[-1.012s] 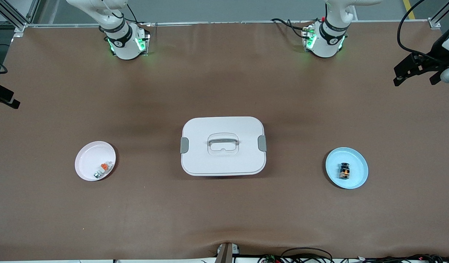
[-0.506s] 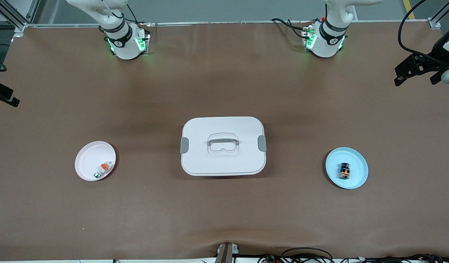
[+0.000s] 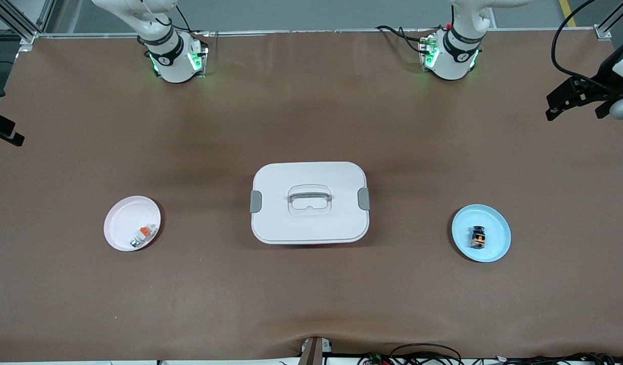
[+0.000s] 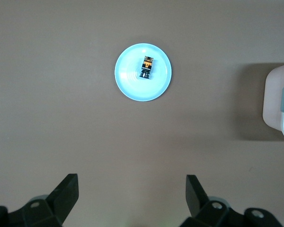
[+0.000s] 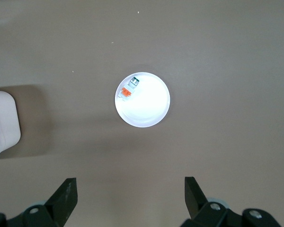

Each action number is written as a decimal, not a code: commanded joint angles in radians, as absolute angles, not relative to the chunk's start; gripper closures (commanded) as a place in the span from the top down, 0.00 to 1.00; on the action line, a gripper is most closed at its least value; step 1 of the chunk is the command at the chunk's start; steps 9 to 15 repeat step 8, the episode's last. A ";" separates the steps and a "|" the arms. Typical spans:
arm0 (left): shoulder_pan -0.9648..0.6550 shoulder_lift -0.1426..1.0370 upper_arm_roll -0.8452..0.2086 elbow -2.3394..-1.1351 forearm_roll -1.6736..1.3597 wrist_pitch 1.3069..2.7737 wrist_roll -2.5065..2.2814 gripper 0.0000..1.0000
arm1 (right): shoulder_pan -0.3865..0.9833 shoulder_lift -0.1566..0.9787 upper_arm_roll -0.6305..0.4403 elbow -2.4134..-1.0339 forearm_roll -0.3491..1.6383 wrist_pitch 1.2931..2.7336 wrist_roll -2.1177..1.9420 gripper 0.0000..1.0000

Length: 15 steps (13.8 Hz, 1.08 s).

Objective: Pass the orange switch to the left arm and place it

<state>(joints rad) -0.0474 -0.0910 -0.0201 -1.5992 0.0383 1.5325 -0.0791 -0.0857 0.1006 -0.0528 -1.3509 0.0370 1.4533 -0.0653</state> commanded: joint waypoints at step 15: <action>-0.058 -0.087 -0.018 -1.523 0.029 1.453 -0.072 1.00 | -0.103 0.117 -0.048 -1.316 0.018 1.393 -0.075 1.00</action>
